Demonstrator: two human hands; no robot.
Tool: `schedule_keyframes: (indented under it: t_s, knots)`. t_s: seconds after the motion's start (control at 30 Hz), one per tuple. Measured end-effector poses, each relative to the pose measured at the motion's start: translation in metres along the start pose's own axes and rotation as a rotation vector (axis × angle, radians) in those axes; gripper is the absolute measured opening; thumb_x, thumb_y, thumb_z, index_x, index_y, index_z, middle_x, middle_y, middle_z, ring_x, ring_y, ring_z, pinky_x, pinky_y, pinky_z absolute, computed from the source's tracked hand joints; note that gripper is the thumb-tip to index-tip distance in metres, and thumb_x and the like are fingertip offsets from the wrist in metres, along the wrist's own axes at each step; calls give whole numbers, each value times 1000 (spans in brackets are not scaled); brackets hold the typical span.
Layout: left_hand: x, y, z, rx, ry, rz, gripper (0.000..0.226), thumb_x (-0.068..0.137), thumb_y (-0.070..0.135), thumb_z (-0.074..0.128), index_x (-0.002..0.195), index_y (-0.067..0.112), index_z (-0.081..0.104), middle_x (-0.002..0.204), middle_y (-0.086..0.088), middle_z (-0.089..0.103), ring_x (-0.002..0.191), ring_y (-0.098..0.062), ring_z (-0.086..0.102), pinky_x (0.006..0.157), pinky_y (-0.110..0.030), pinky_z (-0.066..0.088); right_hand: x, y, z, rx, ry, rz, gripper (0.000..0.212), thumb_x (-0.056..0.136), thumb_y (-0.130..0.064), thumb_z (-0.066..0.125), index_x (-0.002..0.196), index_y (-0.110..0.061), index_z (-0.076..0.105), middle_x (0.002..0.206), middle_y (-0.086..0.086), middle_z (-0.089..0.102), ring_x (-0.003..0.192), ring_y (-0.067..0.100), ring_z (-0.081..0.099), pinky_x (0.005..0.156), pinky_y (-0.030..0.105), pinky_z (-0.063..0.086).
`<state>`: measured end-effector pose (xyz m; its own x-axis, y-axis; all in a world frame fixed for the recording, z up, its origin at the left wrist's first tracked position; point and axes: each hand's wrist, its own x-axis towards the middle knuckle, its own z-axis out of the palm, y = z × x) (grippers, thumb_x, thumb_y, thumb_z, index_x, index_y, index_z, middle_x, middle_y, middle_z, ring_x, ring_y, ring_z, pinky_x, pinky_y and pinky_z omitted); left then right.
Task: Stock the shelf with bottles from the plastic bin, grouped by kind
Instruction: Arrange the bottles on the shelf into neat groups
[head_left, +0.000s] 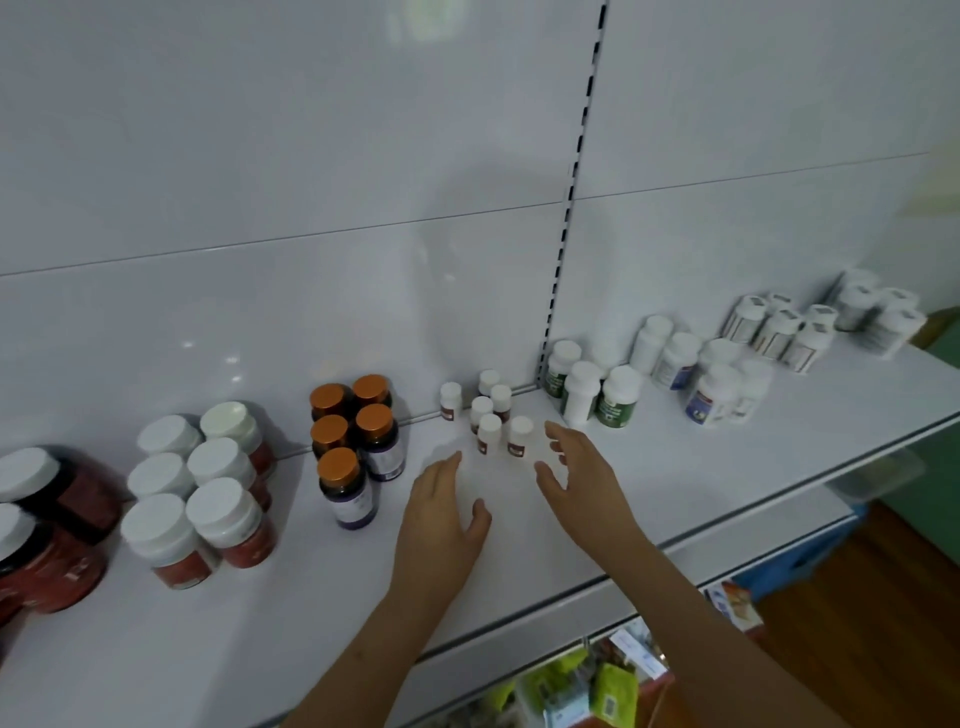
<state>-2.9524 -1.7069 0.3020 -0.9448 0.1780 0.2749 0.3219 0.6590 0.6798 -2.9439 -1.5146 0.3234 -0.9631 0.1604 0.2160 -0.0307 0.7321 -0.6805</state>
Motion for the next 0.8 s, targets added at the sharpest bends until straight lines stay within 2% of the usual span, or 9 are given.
schedule_keyframes:
  t_s: [0.07,0.13,0.27,0.33,0.43,0.5,0.57,0.67,0.8]
  knots:
    - [13,2,7,10,-18,-30,70,93,28,61,152,8,28,155,-4,35,144,-17,28,112,-18,15,10,6,-1,-46,-93,-2,55,102,-25,49,152,-11,32,152,4,40,138,17,40,115,27,29]
    - [25,2,14,24,-52,-59,79,94,32,59,155,6,16,161,-6,23,149,-19,19,115,-20,10,21,10,1,-85,-202,-21,56,105,-25,42,155,-10,22,158,5,31,143,17,32,113,19,19]
    - [52,-4,29,88,-108,-73,87,96,37,56,155,4,1,164,-10,5,152,-21,5,120,-25,4,49,16,12,-137,-320,-103,54,107,-25,33,156,-7,18,160,9,28,146,21,27,116,23,15]
    - [65,-7,36,133,-102,-92,87,96,37,55,155,4,1,164,-11,4,152,-23,3,120,-27,1,68,22,19,-201,-318,-178,53,107,-28,30,154,-5,22,156,11,34,143,25,32,116,28,19]
    - [81,-11,45,187,-74,-90,82,94,34,55,157,10,8,163,-7,14,151,-23,9,123,-40,7,93,37,33,-231,-315,-254,70,101,-55,16,155,-11,22,157,5,35,143,21,32,117,38,24]
    - [87,-11,50,183,-61,-73,76,93,33,53,157,21,13,162,3,18,150,-15,13,123,-46,7,101,47,40,-243,-317,-281,83,95,-67,4,156,-13,18,161,2,27,148,16,23,121,37,16]
    - [87,-13,56,223,-41,-56,72,94,37,46,157,26,14,162,8,20,150,-9,14,123,-45,3,102,51,42,-261,-319,-300,88,92,-68,-5,156,-12,18,162,3,24,150,16,19,123,34,9]
    - [84,-17,60,313,-57,-30,74,90,48,30,158,27,9,164,10,12,151,-4,2,123,-45,1,101,52,41,-290,-314,-339,83,94,-61,-1,155,-11,23,161,4,28,149,16,20,123,35,7]
    - [86,-19,54,316,-171,-13,75,91,50,24,157,27,-4,165,11,-6,148,0,-16,122,-44,-6,111,56,44,-242,-348,-373,77,93,-56,7,155,-14,24,160,0,30,149,12,20,122,36,6]
